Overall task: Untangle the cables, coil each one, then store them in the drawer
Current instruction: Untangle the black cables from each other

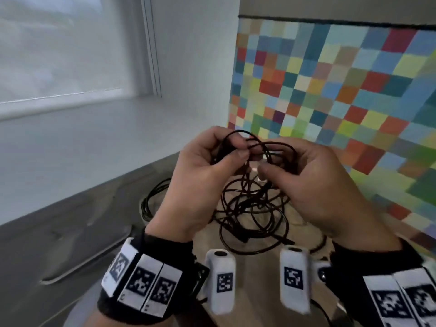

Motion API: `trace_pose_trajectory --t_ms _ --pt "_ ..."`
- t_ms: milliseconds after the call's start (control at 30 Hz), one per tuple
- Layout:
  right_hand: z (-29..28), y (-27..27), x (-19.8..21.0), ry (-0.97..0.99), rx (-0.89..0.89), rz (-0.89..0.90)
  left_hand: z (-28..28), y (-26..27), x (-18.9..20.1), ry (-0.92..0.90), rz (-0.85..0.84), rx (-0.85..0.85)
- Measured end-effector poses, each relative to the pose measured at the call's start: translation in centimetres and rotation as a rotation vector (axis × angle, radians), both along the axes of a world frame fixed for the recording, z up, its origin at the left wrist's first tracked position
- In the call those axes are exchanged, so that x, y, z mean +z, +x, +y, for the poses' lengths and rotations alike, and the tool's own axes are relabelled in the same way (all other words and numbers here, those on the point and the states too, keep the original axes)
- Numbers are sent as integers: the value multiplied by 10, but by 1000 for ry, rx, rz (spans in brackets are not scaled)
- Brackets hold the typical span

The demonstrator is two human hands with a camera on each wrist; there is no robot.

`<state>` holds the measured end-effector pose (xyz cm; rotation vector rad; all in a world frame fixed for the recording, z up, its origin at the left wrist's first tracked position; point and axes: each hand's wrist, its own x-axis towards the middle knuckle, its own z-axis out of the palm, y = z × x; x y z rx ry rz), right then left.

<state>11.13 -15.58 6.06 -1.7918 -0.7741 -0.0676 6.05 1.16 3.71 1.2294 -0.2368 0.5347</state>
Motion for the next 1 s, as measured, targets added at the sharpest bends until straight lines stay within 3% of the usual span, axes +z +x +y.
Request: trace_pose_trajectory --t_ms 100,233,433,700,900,1000 --pt "-11 16 -9 147 -96 94 14 0 -6 27 76 168" --pt "-32 33 -7 416 -176 229 32 -1 -6 -77 122 358" --pt "-54 45 -5 686 -169 366 30 -3 -2 -158 142 337" --pt "-46 15 -13 670 -119 520 4 -3 -10 207 220 204" --pt "-31 -3 -4 664 -14 490 -17 -8 -12 397 141 454" --pt "-31 -11 1 672 -5 463 -19 -13 -11 604 130 604"
